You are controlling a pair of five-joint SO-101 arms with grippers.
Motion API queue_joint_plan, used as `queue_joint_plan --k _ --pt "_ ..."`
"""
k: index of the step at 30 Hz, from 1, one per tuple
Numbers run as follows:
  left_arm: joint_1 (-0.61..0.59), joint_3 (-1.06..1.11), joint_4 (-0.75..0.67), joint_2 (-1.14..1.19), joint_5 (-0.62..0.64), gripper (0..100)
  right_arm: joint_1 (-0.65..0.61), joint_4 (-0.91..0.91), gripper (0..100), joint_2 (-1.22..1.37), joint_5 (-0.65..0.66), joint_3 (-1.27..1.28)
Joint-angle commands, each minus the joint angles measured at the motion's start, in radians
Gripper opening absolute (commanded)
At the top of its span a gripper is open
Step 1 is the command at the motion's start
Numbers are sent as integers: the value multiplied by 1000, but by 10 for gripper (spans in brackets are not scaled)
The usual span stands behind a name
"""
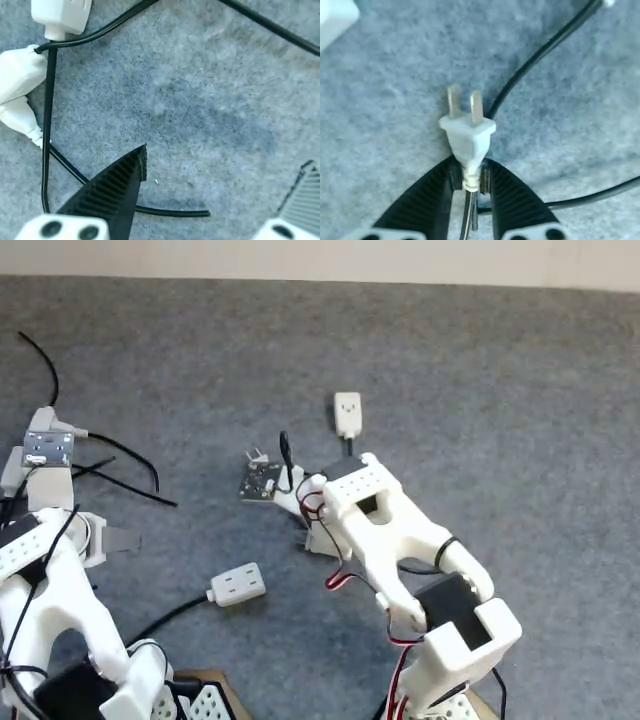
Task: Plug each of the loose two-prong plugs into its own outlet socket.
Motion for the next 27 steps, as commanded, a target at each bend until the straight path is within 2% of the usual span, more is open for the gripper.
queue_joint_plan --k 1,7,13,23,27 --pt "-8 -5 -14 -5 -2 436 -5 7 5 -5 -8 -31" --pt "-8 -10 -14 -5 -2 436 -12 130 5 -56 -12 -61" --pt "18 -10 -12 -5 2 436 -58 170 5 -312 -193 -54" --pt "19 -10 41 -7 2 436 -94 -114 5 -374 -278 314" --pt "21 -7 41 -7 2 436 -136 -140 9 -374 -293 371"
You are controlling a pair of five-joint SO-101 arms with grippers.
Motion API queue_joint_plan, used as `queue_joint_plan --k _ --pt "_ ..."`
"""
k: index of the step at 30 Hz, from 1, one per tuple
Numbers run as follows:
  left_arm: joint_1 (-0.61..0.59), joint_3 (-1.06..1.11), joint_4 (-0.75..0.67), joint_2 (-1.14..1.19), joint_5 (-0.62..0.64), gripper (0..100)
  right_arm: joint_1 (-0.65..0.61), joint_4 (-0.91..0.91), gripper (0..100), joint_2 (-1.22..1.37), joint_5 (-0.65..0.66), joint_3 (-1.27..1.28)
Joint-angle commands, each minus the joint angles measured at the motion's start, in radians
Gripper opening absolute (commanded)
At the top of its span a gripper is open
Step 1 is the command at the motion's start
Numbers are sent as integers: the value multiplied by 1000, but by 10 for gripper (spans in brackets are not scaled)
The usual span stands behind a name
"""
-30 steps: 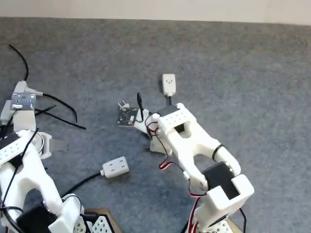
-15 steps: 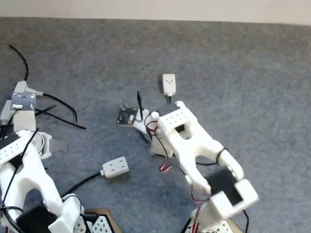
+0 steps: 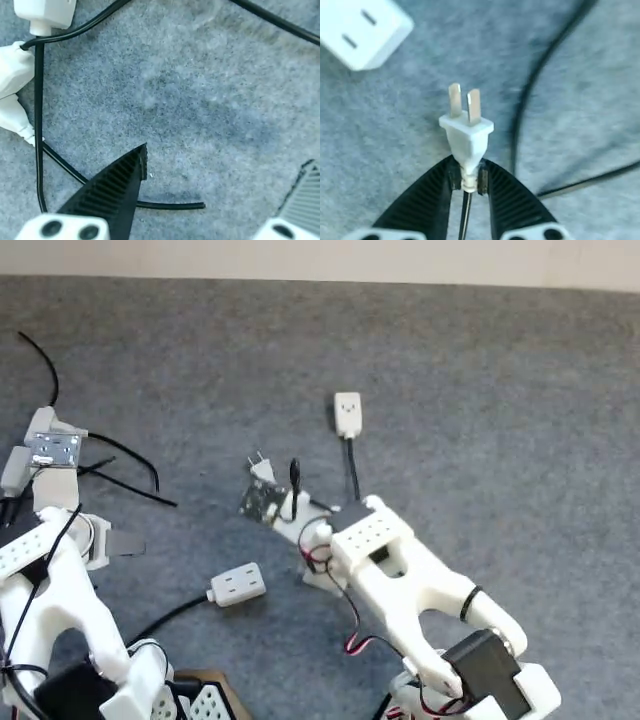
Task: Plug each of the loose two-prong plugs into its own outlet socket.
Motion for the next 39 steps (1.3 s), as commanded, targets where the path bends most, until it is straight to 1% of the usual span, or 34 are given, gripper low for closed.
queue_joint_plan --k 1,6,8,11,13,23,27,30,39 --pt "8 -7 8 -7 2 436 -33 -28 9 -47 -17 15" --pt "7 -7 9 -7 0 436 -30 -22 19 -47 -14 19" --pt "7 -7 9 -7 0 436 -30 -22 61 -47 -11 19" --pt "10 -5 9 -7 0 436 -33 -22 140 -47 31 19" --pt "10 -5 9 -7 0 436 -30 -22 176 -47 29 19" --pt "10 -5 9 -7 0 436 -30 -28 180 -47 37 13" --pt "7 -4 9 -7 -2 436 -31 -45 180 -47 101 12" --pt "7 -4 9 -7 -2 436 -30 -97 180 -47 100 16" --pt "10 -4 9 -7 -2 436 -28 -104 176 -45 106 19"
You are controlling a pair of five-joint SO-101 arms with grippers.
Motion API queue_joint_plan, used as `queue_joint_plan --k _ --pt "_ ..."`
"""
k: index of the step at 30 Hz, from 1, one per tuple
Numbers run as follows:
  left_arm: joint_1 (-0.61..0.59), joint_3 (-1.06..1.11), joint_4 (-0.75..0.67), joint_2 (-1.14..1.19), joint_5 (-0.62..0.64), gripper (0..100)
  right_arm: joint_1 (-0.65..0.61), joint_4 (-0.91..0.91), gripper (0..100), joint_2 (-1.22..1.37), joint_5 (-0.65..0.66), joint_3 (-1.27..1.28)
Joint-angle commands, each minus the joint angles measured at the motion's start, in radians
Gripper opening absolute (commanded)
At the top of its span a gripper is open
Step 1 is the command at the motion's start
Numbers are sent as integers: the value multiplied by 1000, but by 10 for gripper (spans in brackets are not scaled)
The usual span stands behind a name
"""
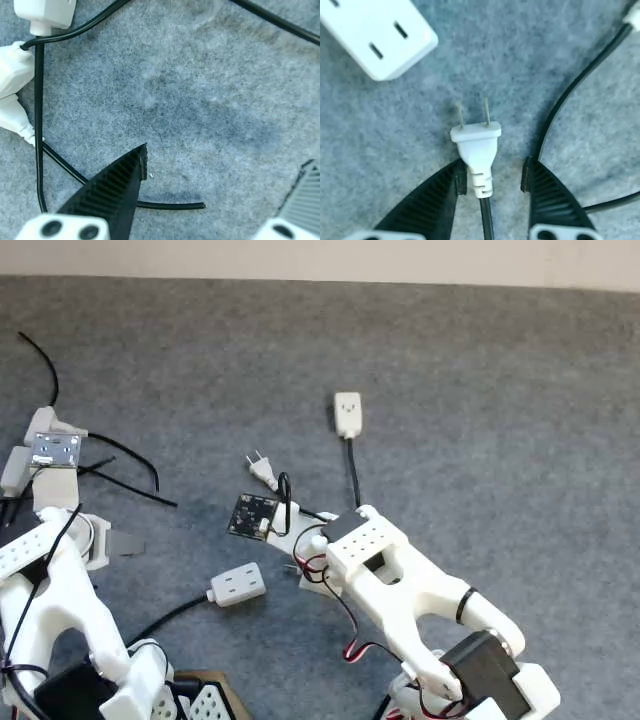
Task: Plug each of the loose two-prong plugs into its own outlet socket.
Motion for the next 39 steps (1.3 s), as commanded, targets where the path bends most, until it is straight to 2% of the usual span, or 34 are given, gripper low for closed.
queue_joint_plan --k 1,8,16,21,28,35,39 --pt "7 -4 9 -7 -2 436 -1 -16 176 -45 14 -4" --pt "5 -4 9 -7 -2 436 24 -10 176 117 55 -54" --pt "5 -4 9 -7 -3 436 44 116 172 196 63 -202" --pt "5 -4 9 -7 -3 436 64 211 8 196 110 -252" --pt "7 -4 9 -7 -3 436 77 268 12 199 149 -248" --pt "13 -7 9 -13 2 436 65 262 5 189 71 -255" --pt "39 -44 43 -15 3 436 42 216 5 113 -66 -268"
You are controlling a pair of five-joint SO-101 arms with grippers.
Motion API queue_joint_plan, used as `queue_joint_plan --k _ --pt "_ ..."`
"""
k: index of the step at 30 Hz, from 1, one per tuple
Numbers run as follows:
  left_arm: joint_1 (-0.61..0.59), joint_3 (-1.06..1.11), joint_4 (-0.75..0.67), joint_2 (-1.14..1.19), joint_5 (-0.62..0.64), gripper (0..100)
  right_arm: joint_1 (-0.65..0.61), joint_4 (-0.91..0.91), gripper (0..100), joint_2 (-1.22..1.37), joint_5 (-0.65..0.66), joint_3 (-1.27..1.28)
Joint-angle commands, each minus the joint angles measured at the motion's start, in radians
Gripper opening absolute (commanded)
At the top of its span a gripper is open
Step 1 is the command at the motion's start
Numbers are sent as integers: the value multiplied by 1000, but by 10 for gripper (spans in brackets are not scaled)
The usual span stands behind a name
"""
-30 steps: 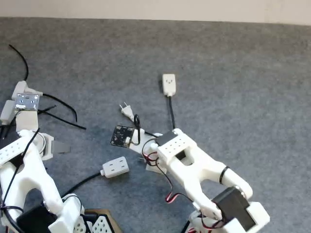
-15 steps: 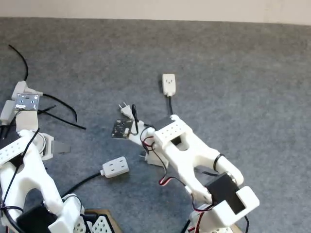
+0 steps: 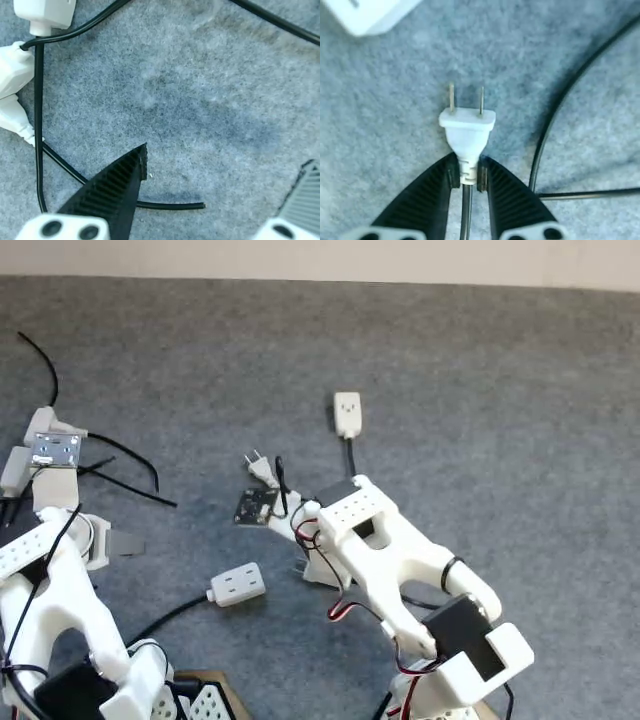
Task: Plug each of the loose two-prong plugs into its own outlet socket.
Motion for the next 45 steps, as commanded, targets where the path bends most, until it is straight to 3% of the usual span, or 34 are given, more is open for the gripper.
queue_joint_plan --k 1,4,7,12,18,25,29,35,40,45 --pt "54 -76 89 -7 3 436 -30 -47 5 -125 -115 -41" --pt "108 -203 281 -5 9 436 -54 -137 5 -262 -256 22" --pt "166 -340 439 -5 71 436 -76 -232 5 -395 -287 150" --pt "291 -479 546 -10 157 436 -131 -262 5 -596 -374 255" --pt "453 -530 554 -15 245 436 -222 -268 5 -828 -427 363" --pt "550 -575 557 -15 293 436 -200 -364 5 -1133 -454 619" --pt "611 -564 551 -50 293 439 -153 -366 5 -1175 -446 644" --pt "717 -397 548 -407 292 440 -110 -424 5 -1027 -454 638" --pt "719 -119 416 -743 348 440 -104 -476 5 -931 -497 636" --pt "727 50 348 -914 414 440 -105 -464 5 -926 -503 624"
